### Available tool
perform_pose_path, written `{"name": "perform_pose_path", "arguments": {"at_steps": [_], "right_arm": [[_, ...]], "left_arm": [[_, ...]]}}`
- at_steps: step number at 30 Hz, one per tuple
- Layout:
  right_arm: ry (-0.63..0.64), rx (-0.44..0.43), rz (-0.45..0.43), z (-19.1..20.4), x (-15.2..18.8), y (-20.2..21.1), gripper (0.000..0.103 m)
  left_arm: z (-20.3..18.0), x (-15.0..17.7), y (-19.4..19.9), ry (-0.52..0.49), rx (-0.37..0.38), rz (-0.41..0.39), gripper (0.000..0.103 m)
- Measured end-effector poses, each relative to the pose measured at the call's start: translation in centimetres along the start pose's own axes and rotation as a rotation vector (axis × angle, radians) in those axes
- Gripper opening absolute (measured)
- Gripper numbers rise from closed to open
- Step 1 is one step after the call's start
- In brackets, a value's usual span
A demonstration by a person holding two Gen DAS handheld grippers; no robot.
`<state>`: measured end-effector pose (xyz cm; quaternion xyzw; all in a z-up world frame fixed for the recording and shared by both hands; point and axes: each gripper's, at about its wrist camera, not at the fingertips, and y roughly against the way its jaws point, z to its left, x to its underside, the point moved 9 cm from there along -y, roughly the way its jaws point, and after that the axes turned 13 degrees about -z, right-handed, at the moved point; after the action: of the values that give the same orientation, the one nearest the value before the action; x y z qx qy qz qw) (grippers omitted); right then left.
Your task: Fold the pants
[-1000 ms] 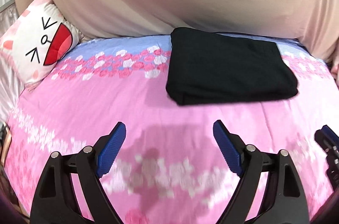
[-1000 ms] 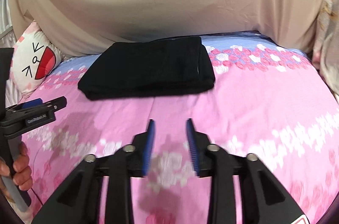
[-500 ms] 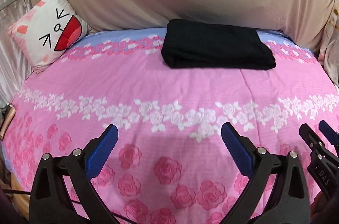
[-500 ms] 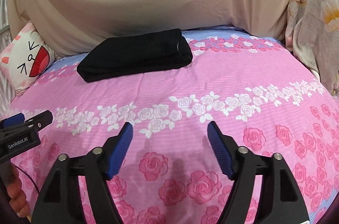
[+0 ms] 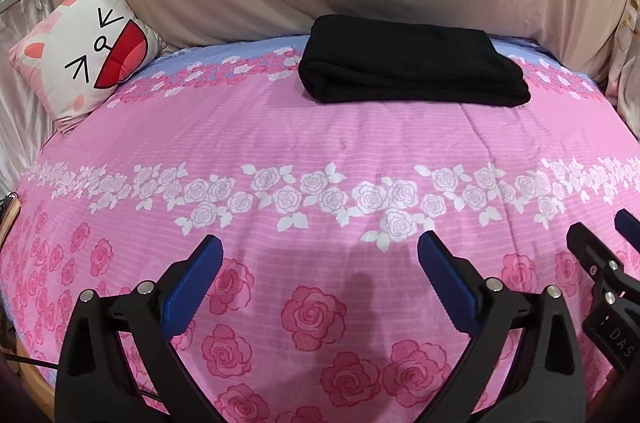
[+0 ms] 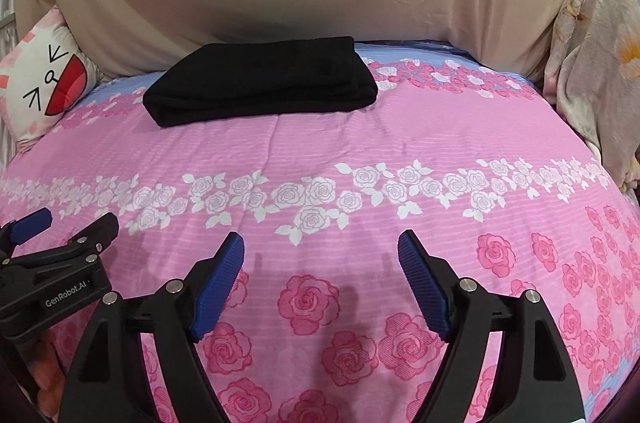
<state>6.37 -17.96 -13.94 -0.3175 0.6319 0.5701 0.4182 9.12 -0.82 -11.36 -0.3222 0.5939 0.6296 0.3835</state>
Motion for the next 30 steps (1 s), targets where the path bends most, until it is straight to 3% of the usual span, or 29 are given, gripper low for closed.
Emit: {"name": "perform_pose_path", "arguments": {"at_steps": [12,30], "right_arm": [[0.02,0.013,0.026,0.01,0.35,-0.43,0.082],[0.026,0.021,0.032,0.02,0.48,-0.55,0.083]], "left_arm": [[-0.74,0.36,-0.33,-0.019,0.026,0.014,0.096],[-0.25,0.49,-0.5,0.029,0.045,0.025,0.096]]}}
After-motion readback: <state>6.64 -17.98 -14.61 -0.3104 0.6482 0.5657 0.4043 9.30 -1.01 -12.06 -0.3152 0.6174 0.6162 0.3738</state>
